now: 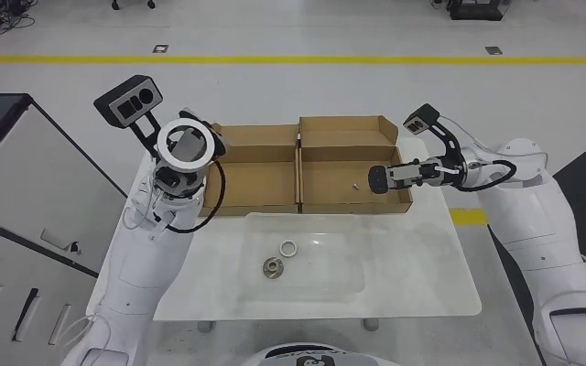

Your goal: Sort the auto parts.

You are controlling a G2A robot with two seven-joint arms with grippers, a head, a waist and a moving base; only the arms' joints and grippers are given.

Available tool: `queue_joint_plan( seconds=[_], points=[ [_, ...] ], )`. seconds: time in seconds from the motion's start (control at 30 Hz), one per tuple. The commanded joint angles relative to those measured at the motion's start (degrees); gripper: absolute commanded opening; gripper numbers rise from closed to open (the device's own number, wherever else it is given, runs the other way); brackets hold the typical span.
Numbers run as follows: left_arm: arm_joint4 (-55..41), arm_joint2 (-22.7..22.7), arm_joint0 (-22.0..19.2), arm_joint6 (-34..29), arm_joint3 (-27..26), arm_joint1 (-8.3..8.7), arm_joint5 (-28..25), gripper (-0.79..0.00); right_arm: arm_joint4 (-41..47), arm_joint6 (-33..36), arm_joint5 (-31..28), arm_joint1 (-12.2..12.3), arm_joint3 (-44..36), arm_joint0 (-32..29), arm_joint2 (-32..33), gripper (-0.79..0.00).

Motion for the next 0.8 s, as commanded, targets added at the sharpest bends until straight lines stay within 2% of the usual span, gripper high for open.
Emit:
queue_joint_plan(
  seconds=[0.0, 0.43, 0.6, 0.77],
  points=[
    [0.0, 0.0, 0.0, 0.0, 0.0, 0.02, 0.0, -0.785, 0.0, 0.0, 0.0, 0.0, 0.0, 0.0, 0.0, 0.0],
    [0.5, -0.3, 0.1, 0.6, -0.1, 0.03, 0.6, -0.785, 0.0, 0.0, 0.0, 0.0, 0.0, 0.0, 0.0, 0.0],
    [9.8, -3.0, 0.8, 2.7, 1.0, 0.31, 6.5, -0.785, 0.0, 0.0, 0.0, 0.0, 0.0, 0.0, 0.0, 0.0],
    [17.4, -4.3, 0.8, 4.7, 2.4, 0.46, 9.8, -0.785, 0.0, 0.0, 0.0, 0.0, 0.0, 0.0, 0.0, 0.0]
  ],
)
